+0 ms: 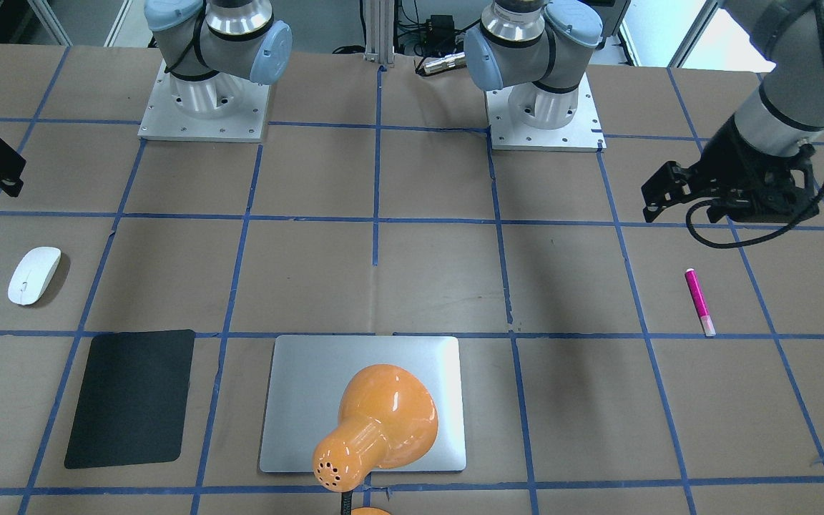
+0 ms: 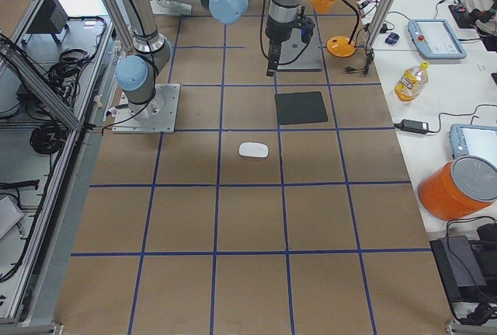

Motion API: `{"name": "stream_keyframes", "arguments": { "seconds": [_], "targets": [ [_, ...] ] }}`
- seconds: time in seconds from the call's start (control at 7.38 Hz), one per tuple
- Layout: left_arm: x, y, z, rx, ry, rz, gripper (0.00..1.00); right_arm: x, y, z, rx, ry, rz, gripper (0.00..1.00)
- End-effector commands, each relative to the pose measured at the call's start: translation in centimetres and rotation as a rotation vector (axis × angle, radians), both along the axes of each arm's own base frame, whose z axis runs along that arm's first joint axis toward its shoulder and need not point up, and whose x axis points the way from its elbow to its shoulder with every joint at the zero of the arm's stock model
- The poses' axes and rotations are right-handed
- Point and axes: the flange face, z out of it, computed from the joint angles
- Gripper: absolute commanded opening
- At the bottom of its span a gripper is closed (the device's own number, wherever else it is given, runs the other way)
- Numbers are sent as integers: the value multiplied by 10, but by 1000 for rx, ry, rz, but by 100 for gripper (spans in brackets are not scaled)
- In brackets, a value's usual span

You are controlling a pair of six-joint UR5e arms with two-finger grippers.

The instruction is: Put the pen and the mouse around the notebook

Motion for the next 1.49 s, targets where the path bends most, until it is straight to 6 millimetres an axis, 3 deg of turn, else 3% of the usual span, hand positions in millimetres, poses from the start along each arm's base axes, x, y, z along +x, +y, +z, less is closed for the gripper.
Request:
{"name": "stream_keyframes", "arguments": {
  "seconds": [0.0, 0.27, 0.54, 0.68, 0.81, 1.08, 1.35],
  "targets": [
    [71, 4, -27, -56, -29, -79, 100, -31, 11, -54, 5, -12, 6, 100],
    [118, 16, -65, -9, 8, 12, 100, -34, 17, -102, -32, -2, 44, 100],
    [160, 14, -106, -22, -11, 65, 100, -80, 41, -151, -80, -21, 67, 100],
    [171, 22, -131, -2, 10, 98, 100, -91, 50, -175, -112, -34, 83, 100],
    [174, 22, -152, -14, 1, 103, 100, -97, 50, -191, -154, -26, 151, 100],
    [174, 22, -201, -49, -31, 101, 100, -127, 53, -227, -136, -83, 98, 100],
    [177, 19, -228, -28, -9, 107, 100, -130, 51, -246, -109, -106, 92, 100]
  ]
}}
